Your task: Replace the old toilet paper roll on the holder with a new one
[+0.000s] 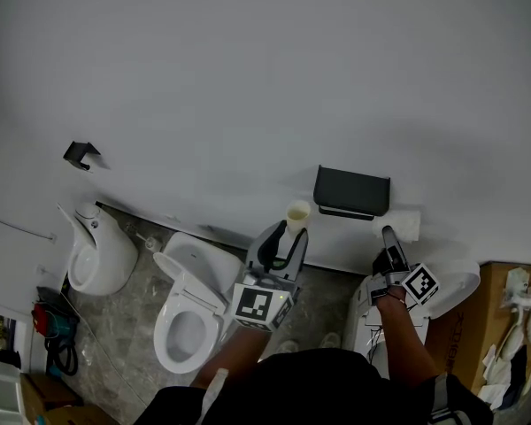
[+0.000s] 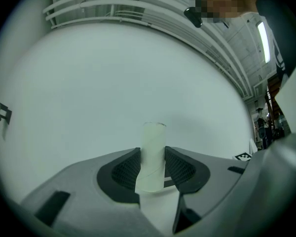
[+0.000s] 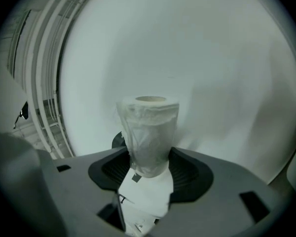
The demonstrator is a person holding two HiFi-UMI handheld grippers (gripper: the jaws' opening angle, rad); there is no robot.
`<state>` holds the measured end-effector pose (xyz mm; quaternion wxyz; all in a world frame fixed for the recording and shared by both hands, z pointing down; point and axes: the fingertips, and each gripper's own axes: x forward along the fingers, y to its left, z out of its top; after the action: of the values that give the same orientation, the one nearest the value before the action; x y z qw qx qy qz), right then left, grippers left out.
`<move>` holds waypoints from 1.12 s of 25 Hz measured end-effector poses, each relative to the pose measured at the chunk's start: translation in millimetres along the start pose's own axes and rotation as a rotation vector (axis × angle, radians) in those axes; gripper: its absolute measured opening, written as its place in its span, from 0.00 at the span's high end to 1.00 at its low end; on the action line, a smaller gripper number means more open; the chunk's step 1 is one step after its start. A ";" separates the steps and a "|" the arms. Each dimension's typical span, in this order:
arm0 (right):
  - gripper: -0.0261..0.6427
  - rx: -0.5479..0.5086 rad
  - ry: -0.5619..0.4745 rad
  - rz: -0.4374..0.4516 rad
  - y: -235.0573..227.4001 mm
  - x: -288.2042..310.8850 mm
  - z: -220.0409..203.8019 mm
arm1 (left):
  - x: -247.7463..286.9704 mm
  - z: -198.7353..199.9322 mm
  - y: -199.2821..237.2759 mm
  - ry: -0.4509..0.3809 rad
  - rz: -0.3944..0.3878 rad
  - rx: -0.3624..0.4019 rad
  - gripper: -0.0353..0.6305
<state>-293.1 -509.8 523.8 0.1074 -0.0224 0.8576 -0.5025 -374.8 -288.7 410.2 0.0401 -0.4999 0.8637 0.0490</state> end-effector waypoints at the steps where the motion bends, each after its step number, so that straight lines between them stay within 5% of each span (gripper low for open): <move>1: 0.61 0.014 0.002 -0.006 -4.0 1.2 -2.1 | -0.2 -1.2 0.7 0.004 0.002 0.001 0.72; 18: 0.60 0.276 0.047 0.083 5.2 42.5 -57.9 | -17.0 -2.9 17.3 0.023 0.048 0.006 0.72; 28: 0.60 0.318 0.067 0.114 14.8 64.9 -90.1 | -30.3 -2.2 30.9 0.031 0.070 0.010 0.72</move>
<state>-374.0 -434.7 543.0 0.1092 0.0601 0.7701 -0.6256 -386.6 -247.7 417.3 0.0277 -0.4700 0.8814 0.0383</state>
